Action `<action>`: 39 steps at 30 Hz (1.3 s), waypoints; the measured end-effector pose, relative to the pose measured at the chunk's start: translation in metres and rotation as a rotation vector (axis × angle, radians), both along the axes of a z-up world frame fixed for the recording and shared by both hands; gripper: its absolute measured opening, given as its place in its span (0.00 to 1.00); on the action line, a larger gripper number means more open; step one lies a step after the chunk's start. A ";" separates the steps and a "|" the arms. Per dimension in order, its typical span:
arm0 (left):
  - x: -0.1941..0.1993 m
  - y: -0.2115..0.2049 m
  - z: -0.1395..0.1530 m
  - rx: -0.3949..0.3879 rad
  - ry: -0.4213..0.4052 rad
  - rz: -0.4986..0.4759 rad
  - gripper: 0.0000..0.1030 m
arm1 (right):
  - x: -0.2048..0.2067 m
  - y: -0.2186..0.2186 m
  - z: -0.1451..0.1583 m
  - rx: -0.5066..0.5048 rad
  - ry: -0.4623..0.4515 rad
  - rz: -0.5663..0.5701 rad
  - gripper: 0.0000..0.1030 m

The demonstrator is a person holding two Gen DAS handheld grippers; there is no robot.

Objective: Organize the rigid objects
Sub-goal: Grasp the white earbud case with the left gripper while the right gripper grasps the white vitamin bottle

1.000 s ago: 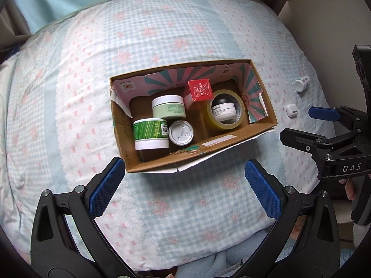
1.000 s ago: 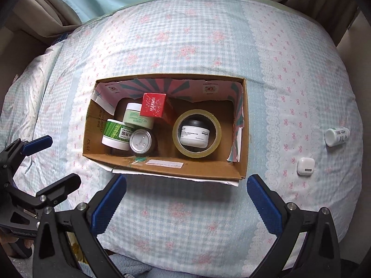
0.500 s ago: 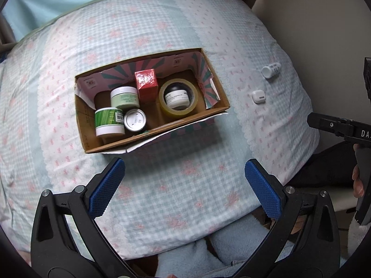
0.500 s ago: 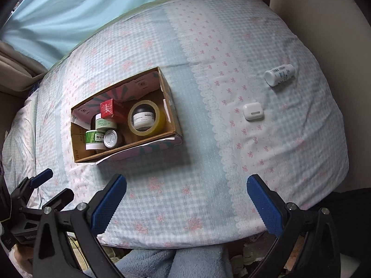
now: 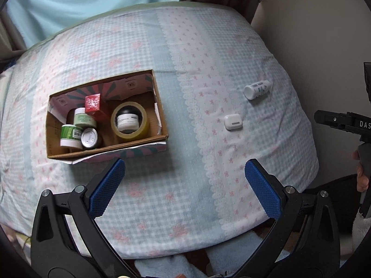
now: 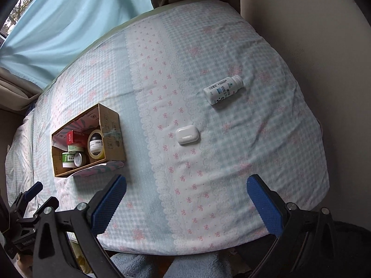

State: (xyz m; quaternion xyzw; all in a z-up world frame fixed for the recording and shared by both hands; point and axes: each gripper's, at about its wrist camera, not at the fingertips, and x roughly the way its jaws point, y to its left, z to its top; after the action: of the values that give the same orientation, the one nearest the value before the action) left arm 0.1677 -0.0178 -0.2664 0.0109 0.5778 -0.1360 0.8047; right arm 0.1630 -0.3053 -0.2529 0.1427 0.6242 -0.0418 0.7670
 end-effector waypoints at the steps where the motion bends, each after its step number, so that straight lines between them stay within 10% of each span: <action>1: 0.001 -0.011 -0.003 0.001 0.007 0.008 1.00 | 0.005 -0.010 -0.001 -0.007 -0.002 0.028 1.00; 11: 0.025 -0.085 -0.044 -0.055 0.099 0.067 1.00 | 0.063 -0.052 -0.022 -0.154 -0.072 0.508 1.00; 25: 0.074 -0.171 -0.194 -0.019 0.171 0.171 0.99 | 0.115 -0.044 -0.142 -0.461 -0.100 1.351 0.95; 39: 0.092 -0.206 -0.263 0.062 0.175 0.270 0.87 | 0.145 -0.044 -0.234 -0.419 0.011 1.655 0.81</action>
State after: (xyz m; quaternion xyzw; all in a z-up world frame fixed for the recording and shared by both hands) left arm 0.2595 -0.2237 -0.5294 -0.0537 0.6459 -0.0093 0.7615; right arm 0.3084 -0.3494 -0.4867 -0.5044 0.5106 0.4167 0.5579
